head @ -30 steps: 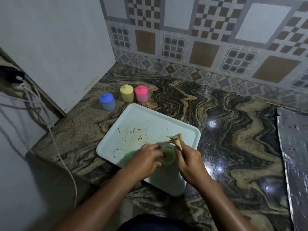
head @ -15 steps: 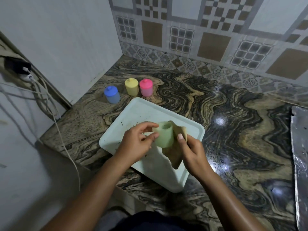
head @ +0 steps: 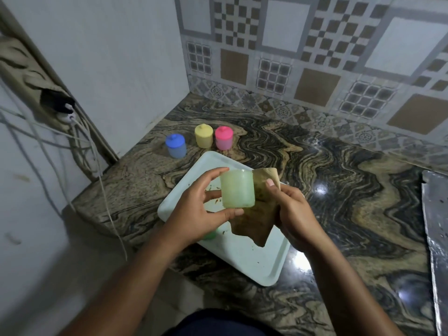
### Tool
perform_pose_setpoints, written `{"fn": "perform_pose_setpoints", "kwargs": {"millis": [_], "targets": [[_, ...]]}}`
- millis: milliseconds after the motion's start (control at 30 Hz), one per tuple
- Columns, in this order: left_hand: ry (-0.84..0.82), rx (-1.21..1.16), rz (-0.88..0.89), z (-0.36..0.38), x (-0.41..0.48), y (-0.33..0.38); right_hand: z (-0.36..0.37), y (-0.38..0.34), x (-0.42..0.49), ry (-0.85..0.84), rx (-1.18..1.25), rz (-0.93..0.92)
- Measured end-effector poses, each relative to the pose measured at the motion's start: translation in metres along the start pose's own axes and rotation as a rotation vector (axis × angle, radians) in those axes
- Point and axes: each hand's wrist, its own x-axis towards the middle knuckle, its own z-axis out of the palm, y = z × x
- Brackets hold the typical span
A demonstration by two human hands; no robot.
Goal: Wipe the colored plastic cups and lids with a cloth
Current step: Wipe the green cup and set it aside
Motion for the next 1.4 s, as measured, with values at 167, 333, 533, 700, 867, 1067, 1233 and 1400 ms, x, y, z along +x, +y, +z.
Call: {"fn": "perform_pose_setpoints", "kwargs": {"millis": [167, 333, 533, 700, 867, 1067, 1233, 1400], "targets": [[0.082, -0.179, -0.038, -0.01, -0.013, 0.011, 0.025, -0.007, 0.003, 0.099, -0.073, -0.307], [0.122, -0.183, 0.015, -0.013, -0.01, 0.015, 0.048, 0.0, -0.002, -0.005, -0.393, -0.488], [0.261, -0.245, -0.027, -0.021, 0.005, 0.009, 0.046, 0.023, -0.012, -0.025, -0.44, -0.529], [0.295, -0.304, -0.052, -0.033, 0.007, 0.01, 0.023, 0.033, -0.021, -0.124, -0.388, -0.443], [0.241, -0.369, -0.054, -0.036, 0.012, 0.013, 0.016, 0.023, -0.018, -0.019, -0.077, -0.365], [0.193, -0.232, -0.04, -0.034, 0.012, 0.01, 0.024, -0.014, 0.019, 0.063, 0.082, -0.42], [0.136, -0.162, -0.021, -0.036, 0.013, 0.014, 0.045, -0.034, 0.038, 0.0, -0.247, -0.524], [0.193, -0.175, -0.005, -0.029, 0.014, 0.019, 0.052, -0.013, 0.036, -0.066, -0.663, -0.609]]}}
